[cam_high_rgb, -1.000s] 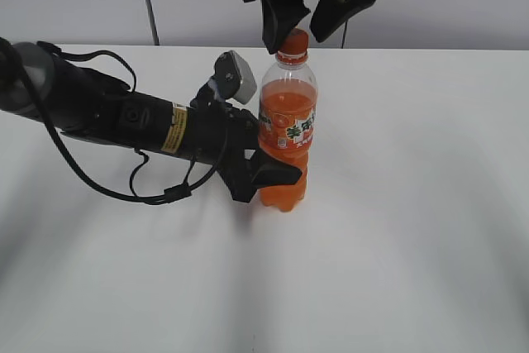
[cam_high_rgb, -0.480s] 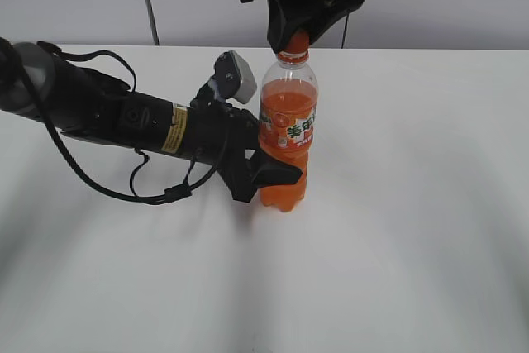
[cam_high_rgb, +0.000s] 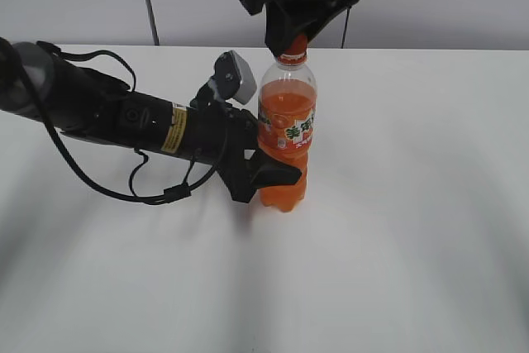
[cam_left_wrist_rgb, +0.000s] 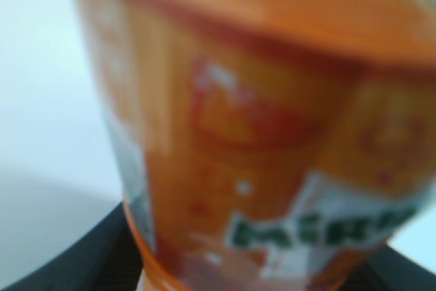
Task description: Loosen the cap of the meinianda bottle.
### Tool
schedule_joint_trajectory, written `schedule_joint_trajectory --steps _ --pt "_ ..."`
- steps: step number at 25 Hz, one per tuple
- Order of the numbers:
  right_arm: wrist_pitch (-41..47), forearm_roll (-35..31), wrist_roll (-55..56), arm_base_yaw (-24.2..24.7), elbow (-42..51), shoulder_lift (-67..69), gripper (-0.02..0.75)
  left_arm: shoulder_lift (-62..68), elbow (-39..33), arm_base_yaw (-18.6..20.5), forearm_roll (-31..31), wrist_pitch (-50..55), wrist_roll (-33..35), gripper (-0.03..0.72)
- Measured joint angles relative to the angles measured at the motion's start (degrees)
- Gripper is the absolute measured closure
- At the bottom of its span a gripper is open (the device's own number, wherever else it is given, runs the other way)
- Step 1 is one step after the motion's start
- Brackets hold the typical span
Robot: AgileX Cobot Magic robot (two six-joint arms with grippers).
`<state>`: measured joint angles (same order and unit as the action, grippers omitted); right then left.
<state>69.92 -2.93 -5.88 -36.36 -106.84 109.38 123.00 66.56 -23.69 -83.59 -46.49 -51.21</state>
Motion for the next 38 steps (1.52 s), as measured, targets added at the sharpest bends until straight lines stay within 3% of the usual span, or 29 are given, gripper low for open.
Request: schedule_joint_trajectory --steps 19,30,38 --pt "0.11 -1.13 -46.66 0.00 -0.06 0.00 0.465 0.00 0.00 0.00 -0.01 -0.11 0.15 0.271" --pt "0.63 -1.03 -68.39 0.00 -0.09 0.00 0.465 0.00 0.00 0.00 -0.01 -0.11 0.17 0.271" --pt "0.74 -0.26 -77.52 0.00 -0.09 0.00 0.464 0.00 0.00 0.00 0.09 0.01 0.17 0.271"
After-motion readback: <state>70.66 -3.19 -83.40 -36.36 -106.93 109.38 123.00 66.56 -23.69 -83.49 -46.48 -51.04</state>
